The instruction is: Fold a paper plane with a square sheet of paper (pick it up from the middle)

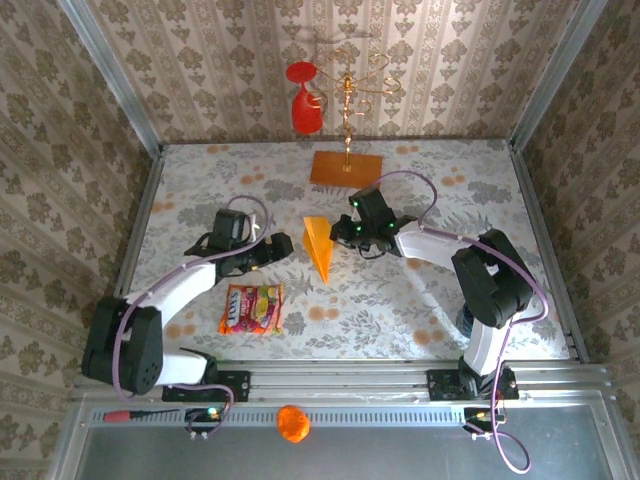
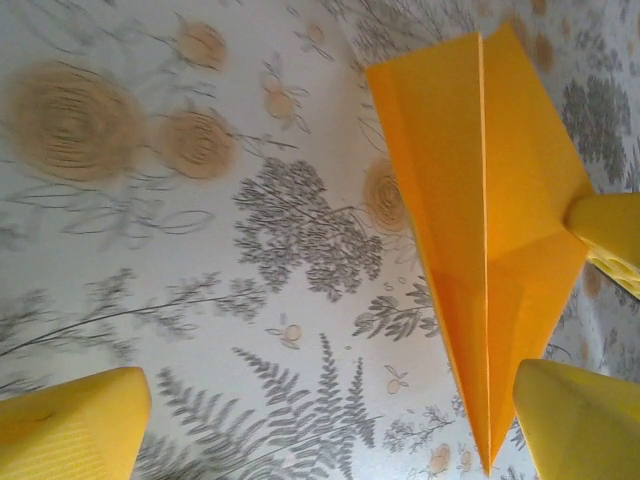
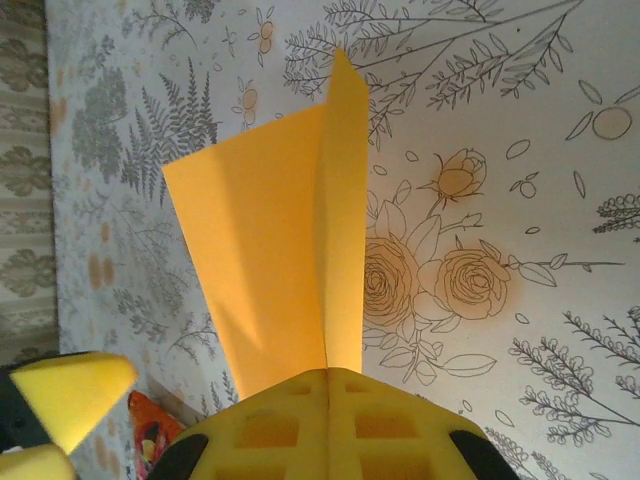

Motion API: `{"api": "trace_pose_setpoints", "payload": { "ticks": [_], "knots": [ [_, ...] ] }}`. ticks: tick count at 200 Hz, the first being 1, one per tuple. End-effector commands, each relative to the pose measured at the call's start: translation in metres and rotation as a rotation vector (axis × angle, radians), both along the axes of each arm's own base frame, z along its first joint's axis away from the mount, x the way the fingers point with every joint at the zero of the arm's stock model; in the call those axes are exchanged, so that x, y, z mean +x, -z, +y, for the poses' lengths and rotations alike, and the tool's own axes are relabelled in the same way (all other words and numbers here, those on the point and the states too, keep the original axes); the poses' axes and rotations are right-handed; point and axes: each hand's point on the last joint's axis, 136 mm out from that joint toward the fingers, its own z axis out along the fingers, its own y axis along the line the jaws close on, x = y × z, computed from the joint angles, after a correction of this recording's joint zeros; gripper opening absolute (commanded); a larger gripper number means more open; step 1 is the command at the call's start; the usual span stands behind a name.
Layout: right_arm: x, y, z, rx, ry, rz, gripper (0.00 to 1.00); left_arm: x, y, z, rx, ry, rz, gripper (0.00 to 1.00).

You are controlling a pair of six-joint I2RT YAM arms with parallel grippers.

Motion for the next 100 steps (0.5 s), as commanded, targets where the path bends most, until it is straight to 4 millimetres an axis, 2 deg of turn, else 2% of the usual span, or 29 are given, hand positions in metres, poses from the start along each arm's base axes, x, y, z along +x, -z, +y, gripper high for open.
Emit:
{"api": "trace_pose_setpoints", "payload": {
  "ticks": [1, 15, 18, 25, 54, 83, 100],
  "knots": [
    [0.004, -0.012, 0.005, 0.139, 0.023, -0.043, 0.0, 0.011, -0.007, -0.026, -0.054, 0.011, -0.001, 0.95],
    [0.0, 0.001, -0.005, 0.149, 0.061, -0.023, 0.0, 0.014, 0.0, -0.035, -0.054, 0.009, 0.027, 0.94],
    [-0.001, 0.005, -0.007, 0.148, 0.068, -0.017, 0.0, 0.009, 0.002, -0.045, -0.052, 0.033, 0.032, 0.95],
    [-0.002, 0.008, -0.011, 0.153, 0.078, -0.016, 0.0, 0.009, 0.004, -0.051, -0.047, 0.042, 0.041, 0.94],
    [-0.009, 0.024, -0.023, 0.149, 0.105, 0.006, 0.0, 0.013, 0.014, -0.07, -0.033, 0.043, 0.08, 0.91],
    [-0.012, 0.03, -0.03, 0.151, 0.116, 0.016, 0.0, 0.019, 0.019, -0.084, 0.007, 0.044, 0.1, 0.79],
    [-0.013, 0.032, -0.033, 0.149, 0.121, 0.02, 0.0, 0.02, 0.026, -0.081, 0.082, 0.02, 0.113, 0.7]
  ]
}}
